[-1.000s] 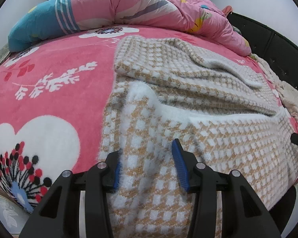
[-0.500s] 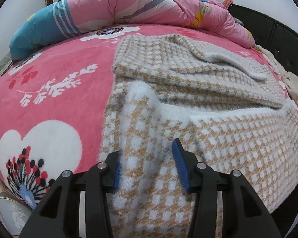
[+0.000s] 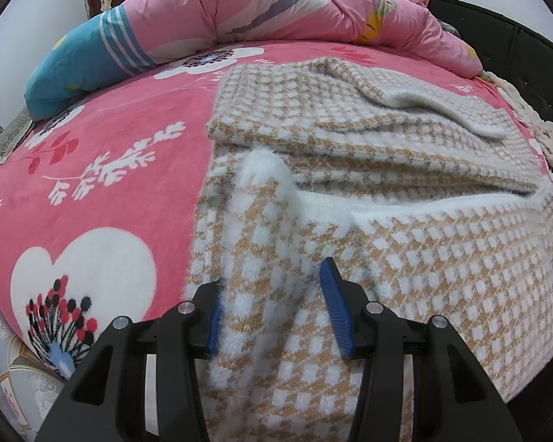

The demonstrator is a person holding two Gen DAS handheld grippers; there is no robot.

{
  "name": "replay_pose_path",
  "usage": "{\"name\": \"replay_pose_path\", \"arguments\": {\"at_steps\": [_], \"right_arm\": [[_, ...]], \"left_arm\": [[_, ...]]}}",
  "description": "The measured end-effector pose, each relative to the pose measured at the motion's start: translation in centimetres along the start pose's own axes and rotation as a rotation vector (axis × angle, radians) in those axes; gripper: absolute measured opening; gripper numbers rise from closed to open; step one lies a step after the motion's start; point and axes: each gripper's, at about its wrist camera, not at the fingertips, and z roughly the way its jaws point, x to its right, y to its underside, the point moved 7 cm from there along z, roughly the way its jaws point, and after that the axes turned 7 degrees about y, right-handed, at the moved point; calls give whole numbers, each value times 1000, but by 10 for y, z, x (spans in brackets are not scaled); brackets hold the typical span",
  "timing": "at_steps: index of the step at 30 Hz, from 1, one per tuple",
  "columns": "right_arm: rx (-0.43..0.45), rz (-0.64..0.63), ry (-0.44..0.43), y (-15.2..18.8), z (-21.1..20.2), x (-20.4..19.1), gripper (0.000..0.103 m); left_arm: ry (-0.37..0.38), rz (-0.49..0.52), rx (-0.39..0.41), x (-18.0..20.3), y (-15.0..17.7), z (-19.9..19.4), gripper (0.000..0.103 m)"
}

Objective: Fold large clothes
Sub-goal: 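Roll the open right tool and bring it to the cardigan's white-trimmed side edge, then grasp the white-trimmed side edge with the right tool while the left tool grasps it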

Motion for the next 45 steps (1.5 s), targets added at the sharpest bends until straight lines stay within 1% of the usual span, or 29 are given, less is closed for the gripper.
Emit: {"name": "replay_pose_path", "arguments": {"at_steps": [1, 4, 6, 8, 11, 13, 16, 19, 20, 24, 25, 27, 31, 33, 34, 36, 39, 42, 45], "right_arm": [[-6, -5, -19, 4, -4, -2, 70], [10, -41, 3, 10, -17, -5, 70], [10, -35, 0, 9, -21, -4, 70], [6, -13, -6, 5, -17, -1, 70], [16, 9, 22, -4, -7, 6, 70], [6, 44, 57, -9, 3, 15, 70], [-29, 77, 58, -3, 12, 20, 67], [-28, 49, 60, 9, 4, 11, 67], [-26, 45, 53, 14, -2, 7, 67], [-34, 38, -23, 25, -19, -5, 67], [-45, 28, -49, 29, -21, -10, 67], [-68, 10, -64, 31, -17, -16, 67], [-82, 9, -22, 23, -2, -14, 67], [-78, 3, 23, 14, 8, -10, 67], [-79, -3, 47, 11, 14, -9, 64], [-94, -9, 65, 8, 23, -7, 61], [-114, -19, 84, 12, 30, -10, 59], [-128, -58, 134, 25, 27, -15, 56], [-131, -89, 187, 31, 20, -13, 48]], "left_arm": [[1, 0, 0, 0, 0, 0, 45], [3, 2, 1, 0, 0, 0, 45], [4, 1, 1, 1, 0, 0, 45], [6, -3, 1, 2, 0, -1, 45], [9, -5, 1, 0, 0, 0, 45], [10, -8, 0, -1, 0, 0, 45], [15, -11, 0, -1, 0, 0, 45], [20, -13, 3, -2, 0, 0, 45], [20, -10, 5, -2, 0, 0, 45], [25, -9, 3, -3, 0, 0, 45], [28, -9, 4, -3, 0, 0, 45], [34, -9, 5, -4, 0, 1, 45], [34, -8, 6, -5, -1, 1, 45], [35, -7, 5, -5, -1, 2, 45], [35, -7, 4, -5, -1, 2, 45], [37, -6, 5, -4, -1, 1, 45], [38, -7, 5, -4, -1, 1, 45], [36, -3, 7, -4, 0, 1, 45], [33, 4, 7, -4, -1, 1, 45]]}}
